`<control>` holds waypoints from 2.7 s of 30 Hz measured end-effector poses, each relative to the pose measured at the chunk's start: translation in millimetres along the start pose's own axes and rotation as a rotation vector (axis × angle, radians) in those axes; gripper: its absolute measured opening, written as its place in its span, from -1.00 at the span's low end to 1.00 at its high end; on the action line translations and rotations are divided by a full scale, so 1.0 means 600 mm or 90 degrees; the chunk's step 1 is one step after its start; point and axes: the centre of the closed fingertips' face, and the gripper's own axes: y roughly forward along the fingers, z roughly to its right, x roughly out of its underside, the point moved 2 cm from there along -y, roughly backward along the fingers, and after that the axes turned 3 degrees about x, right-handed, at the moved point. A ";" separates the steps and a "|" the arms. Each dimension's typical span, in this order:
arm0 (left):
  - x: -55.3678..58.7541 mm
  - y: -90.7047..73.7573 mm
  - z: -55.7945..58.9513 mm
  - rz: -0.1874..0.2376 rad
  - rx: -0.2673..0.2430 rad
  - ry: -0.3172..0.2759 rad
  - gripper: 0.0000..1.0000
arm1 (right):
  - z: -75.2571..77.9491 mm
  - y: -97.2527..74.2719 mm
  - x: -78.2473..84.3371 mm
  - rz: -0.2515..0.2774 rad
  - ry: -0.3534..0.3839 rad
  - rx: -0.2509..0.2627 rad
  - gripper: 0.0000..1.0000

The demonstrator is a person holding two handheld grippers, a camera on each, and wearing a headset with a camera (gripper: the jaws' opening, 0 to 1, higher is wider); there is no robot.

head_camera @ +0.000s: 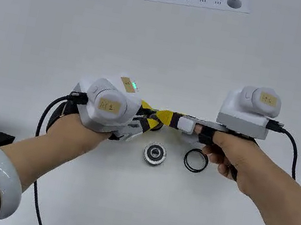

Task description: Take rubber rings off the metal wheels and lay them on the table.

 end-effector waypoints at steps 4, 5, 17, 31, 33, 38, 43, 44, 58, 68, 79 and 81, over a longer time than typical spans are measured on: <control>0.000 0.000 0.000 0.001 0.001 0.000 -0.74 | 0.001 0.005 0.000 -0.016 0.008 -0.005 -0.55; 0.000 0.000 0.000 0.001 0.001 0.000 -0.74 | 0.002 0.006 0.002 -0.022 0.012 -0.006 -0.53; 0.000 0.000 0.000 0.004 0.001 -0.001 -0.74 | -0.006 0.007 0.006 -0.049 0.003 -0.022 -0.54; 0.000 0.000 0.001 0.005 0.000 -0.002 -0.74 | -0.006 -0.007 0.010 -0.049 -0.024 -0.018 -0.57; 0.001 0.000 0.001 0.005 0.000 -0.001 -0.74 | -0.005 -0.008 0.012 -0.051 -0.024 -0.018 -0.58; 0.000 0.000 0.001 0.004 0.000 -0.002 -0.74 | -0.002 -0.013 0.014 -0.054 -0.020 -0.019 -0.65; 0.001 0.000 0.001 0.005 0.001 -0.002 -0.74 | -0.001 -0.016 0.017 -0.056 -0.019 -0.022 -0.73; 0.001 0.000 0.001 0.006 0.000 -0.002 -0.74 | 0.000 -0.015 0.017 -0.056 -0.018 -0.020 -0.75; 0.001 0.000 0.000 0.005 0.001 -0.001 -0.74 | 0.010 -0.013 0.014 -0.052 -0.009 -0.004 -0.94; 0.001 0.000 0.001 0.005 0.002 0.001 -0.74 | 0.003 -0.015 0.013 -0.040 -0.028 0.000 -0.97; 0.000 0.000 0.001 0.005 0.002 0.002 -0.74 | -0.011 -0.015 0.011 -0.034 -0.029 -0.012 -0.97; 0.000 0.000 0.001 0.005 0.002 0.002 -0.74 | -0.015 -0.016 0.011 -0.033 -0.029 -0.018 -0.97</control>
